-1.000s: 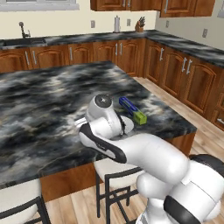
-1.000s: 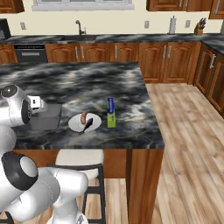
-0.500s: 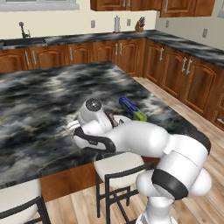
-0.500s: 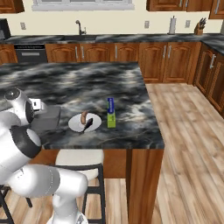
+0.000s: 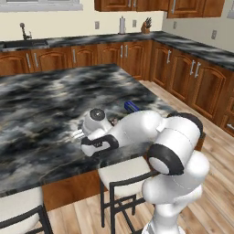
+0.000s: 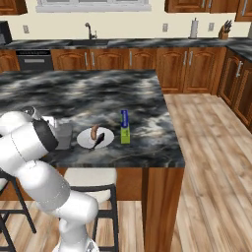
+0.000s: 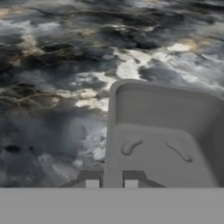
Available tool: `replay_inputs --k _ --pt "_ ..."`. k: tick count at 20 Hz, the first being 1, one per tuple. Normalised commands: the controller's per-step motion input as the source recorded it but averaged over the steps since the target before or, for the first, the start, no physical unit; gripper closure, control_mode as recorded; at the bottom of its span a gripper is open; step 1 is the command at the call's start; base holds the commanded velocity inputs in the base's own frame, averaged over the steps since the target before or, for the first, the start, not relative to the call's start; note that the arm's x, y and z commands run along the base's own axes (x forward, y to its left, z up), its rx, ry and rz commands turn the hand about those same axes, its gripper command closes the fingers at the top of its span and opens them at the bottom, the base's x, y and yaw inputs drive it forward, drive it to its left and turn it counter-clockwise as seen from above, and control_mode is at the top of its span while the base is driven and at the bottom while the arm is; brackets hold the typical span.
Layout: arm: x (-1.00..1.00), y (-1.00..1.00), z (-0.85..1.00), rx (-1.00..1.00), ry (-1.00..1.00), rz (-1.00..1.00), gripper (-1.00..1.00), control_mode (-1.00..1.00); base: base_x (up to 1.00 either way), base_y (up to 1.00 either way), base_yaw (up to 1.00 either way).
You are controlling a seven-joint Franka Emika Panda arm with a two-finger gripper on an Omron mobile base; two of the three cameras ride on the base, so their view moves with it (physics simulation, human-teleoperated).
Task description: Retrieve the tupperware and aluminum foil from the cabinet and place them on the dining counter near the plate with fish and potato to prepare for storing leftovers.
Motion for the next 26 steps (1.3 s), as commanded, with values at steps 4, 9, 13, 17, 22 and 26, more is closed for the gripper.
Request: replay_inputs --k 4,9,13,17,22,26 --pt "0.32 0.26 -0.43 0.0 0.01 0.0 1.0 -1.0 0.0 0.0 0.0" --pt "0.51 0.27 -0.28 0.0 0.01 -0.01 -1.0 -1.0 0.0 0.0 0.0" --pt "0.62 0.38 -0.22 -0.01 0.02 -0.02 -1.0 -1.0 0.0 0.0 0.0" --pt "0.02 0.28 0.38 -0.03 0.0 -0.08 -1.0 -1.0 0.0 0.0 0.0" --pt "-0.4 0.02 1.0 -0.03 -0.02 -0.12 -1.0 -1.0 0.0 0.0 0.0" --pt "-0.55 -0.42 1.0 0.0 0.0 -0.22 -1.0 -1.0 0.0 0.0 0.0"
